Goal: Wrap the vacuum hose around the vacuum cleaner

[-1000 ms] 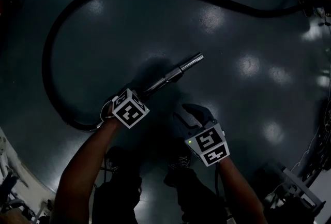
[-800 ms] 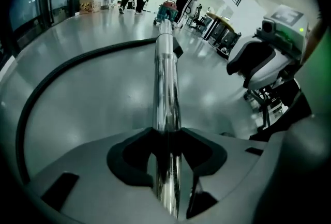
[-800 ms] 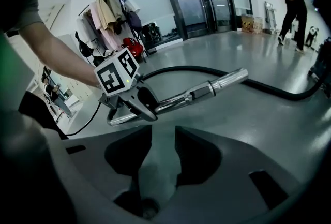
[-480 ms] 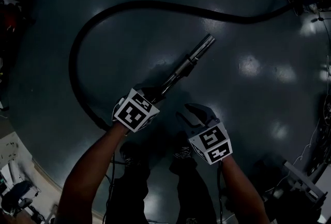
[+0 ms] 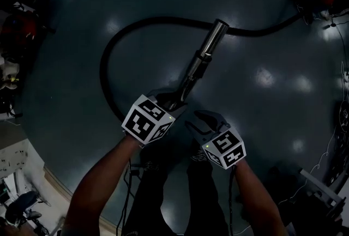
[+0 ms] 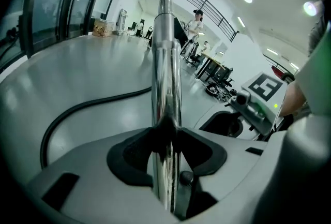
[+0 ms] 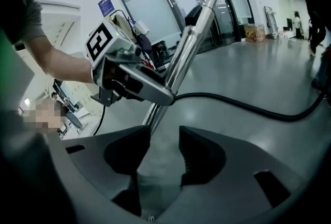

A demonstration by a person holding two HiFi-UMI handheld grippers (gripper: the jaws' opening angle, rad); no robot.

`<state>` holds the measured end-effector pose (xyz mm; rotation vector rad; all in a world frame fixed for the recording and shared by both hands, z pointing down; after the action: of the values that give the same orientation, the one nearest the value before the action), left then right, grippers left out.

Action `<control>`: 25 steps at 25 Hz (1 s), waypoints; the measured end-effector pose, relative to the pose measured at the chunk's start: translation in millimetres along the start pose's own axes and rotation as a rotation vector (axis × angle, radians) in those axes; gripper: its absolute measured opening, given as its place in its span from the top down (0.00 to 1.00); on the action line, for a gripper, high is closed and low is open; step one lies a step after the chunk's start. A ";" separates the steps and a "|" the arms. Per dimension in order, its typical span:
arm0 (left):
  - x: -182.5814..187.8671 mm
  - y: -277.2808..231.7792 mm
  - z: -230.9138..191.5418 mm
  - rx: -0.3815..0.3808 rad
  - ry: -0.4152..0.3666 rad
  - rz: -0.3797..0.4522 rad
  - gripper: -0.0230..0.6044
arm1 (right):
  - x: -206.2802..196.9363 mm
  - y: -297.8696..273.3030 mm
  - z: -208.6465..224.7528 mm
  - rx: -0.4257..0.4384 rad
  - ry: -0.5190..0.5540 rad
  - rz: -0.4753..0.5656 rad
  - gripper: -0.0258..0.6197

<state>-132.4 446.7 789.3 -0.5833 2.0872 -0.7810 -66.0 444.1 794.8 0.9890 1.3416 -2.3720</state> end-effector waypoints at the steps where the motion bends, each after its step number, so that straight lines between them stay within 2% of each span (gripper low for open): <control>1: 6.6 12.4 5.8 -0.009 0.004 0.013 0.68 | 7.6 -1.2 -6.5 0.004 -0.005 0.012 0.69; 5: 25.0 62.4 23.2 -0.041 0.024 0.060 0.68 | 36.3 -7.6 -43.2 0.044 -0.040 0.068 0.57; 12: 38.2 158.2 50.8 -0.084 0.045 0.126 0.68 | 82.1 -8.8 -124.7 0.084 -0.079 0.119 0.57; 17: 51.0 220.0 78.3 -0.098 0.073 0.174 0.68 | 128.0 10.0 -172.9 0.092 -0.100 0.164 0.57; 25: 65.3 311.1 118.4 -0.134 0.092 0.243 0.68 | 220.6 45.2 -237.1 0.062 0.036 0.205 0.57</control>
<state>-113.1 585.0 480.2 -0.3607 2.2555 -0.5406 -102.5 641.0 536.3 1.1335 1.1253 -2.2636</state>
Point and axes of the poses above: the fingertips, and each gripper's own axes: y backward along the fingers, z to its right, x out of its top, the point moved 1 cm from there along y, backward along the fingers, and after that the axes turned 4 degrees about y, right-handed, at the moved point
